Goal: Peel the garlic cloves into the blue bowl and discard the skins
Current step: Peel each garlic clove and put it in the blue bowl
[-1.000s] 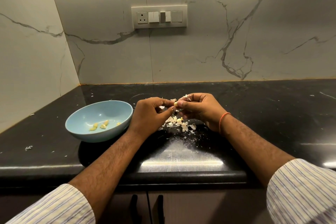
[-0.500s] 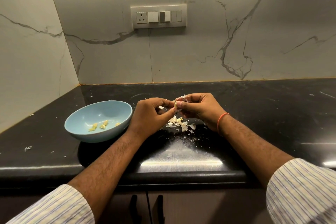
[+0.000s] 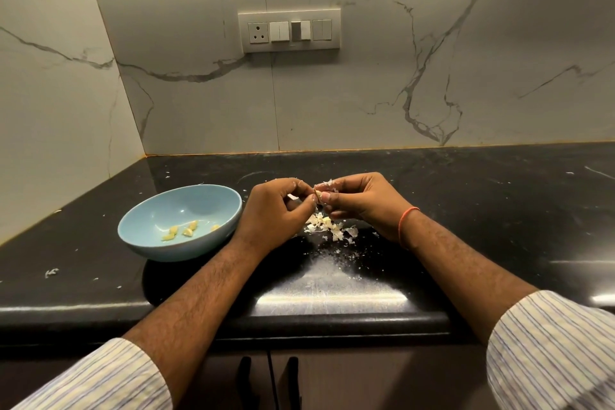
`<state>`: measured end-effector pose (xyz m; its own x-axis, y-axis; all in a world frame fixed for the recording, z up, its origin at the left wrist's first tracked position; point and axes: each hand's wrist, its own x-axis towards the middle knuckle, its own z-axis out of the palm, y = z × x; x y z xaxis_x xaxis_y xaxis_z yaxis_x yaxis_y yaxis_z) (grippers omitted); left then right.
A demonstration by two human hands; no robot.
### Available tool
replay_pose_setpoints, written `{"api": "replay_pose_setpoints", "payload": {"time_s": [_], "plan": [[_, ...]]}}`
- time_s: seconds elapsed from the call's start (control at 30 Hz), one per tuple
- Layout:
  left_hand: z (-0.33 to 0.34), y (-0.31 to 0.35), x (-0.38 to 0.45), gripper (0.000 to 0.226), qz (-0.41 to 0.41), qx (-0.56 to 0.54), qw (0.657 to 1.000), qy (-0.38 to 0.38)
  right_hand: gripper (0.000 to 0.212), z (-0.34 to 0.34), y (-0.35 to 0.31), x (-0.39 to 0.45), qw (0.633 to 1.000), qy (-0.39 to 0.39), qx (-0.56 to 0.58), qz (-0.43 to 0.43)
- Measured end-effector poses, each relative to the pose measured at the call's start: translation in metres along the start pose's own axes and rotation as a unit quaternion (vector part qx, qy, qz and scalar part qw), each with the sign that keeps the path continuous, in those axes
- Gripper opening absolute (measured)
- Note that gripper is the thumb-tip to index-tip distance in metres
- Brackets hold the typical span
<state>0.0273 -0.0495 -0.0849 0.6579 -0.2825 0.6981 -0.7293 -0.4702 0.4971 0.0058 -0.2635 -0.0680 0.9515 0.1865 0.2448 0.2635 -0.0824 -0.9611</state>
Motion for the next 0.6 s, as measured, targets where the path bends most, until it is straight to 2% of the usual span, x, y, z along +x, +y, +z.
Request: {"api": "replay_pose_setpoints", "payload": {"time_s": [0.1, 0.2, 0.3, 0.47, 0.6], "plan": [[0.0, -0.002, 0.001, 0.004, -0.051, -0.054, 0.997, -0.013, 0.031, 0.0, 0.0, 0.001, 1.0, 0.005, 0.001, -0.01], [-0.002, 0.004, 0.003, 0.011, -0.107, -0.153, 0.982, -0.029, 0.034, -0.001, 0.0, 0.003, 0.999, 0.02, 0.022, -0.021], [-0.004, 0.009, 0.004, 0.013, -0.119, -0.206, 0.97, -0.053, 0.034, -0.003, 0.0, 0.004, 0.999, 0.025, 0.016, -0.025], [-0.003, 0.008, 0.005, 0.015, -0.138, -0.221, 0.964, -0.043, 0.027, -0.003, 0.001, 0.003, 0.999, 0.023, 0.006, -0.024], [-0.003, 0.003, 0.006, 0.014, -0.159, -0.221, 0.962, -0.035, 0.023, -0.001, 0.003, 0.004, 0.996, 0.012, -0.084, -0.028]]}}
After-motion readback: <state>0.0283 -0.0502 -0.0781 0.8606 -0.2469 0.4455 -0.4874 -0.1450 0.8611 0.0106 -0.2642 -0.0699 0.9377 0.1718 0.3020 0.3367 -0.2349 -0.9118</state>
